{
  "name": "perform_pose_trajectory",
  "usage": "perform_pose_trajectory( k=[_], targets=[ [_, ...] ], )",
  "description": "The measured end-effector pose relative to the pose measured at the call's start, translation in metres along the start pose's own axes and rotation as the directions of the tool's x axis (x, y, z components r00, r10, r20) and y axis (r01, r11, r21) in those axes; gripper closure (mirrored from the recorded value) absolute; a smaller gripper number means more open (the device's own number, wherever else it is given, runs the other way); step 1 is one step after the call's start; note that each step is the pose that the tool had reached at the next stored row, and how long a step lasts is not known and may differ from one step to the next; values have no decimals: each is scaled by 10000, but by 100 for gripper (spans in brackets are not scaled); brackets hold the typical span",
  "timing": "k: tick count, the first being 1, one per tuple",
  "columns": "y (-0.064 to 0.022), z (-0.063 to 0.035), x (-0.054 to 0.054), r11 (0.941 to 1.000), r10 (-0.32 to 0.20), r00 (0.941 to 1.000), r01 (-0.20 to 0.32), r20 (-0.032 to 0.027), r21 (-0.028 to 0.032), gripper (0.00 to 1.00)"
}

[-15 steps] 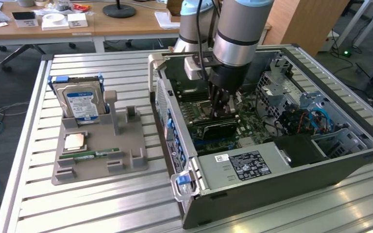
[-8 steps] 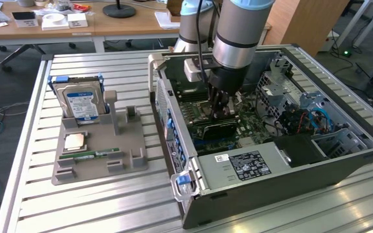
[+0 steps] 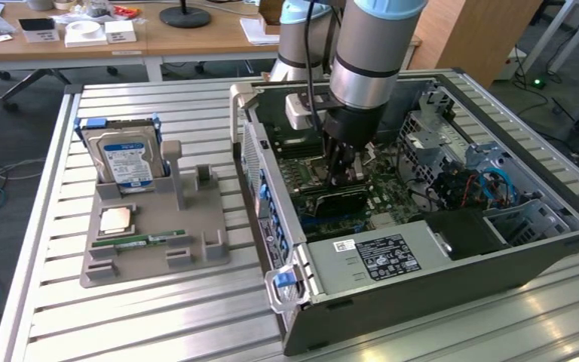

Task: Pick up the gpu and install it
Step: 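Press down on the gpu until it lock into place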

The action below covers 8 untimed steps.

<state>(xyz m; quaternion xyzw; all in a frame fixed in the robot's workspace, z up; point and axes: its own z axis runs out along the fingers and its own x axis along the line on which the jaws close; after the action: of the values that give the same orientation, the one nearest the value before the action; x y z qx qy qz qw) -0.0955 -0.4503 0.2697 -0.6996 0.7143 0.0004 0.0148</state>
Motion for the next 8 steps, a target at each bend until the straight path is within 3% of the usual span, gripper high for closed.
perform_pose_trajectory(
  k=[8],
  targets=[
    [0,35,2,10000,-4,10000,4,-2,-1,89]
  ],
)
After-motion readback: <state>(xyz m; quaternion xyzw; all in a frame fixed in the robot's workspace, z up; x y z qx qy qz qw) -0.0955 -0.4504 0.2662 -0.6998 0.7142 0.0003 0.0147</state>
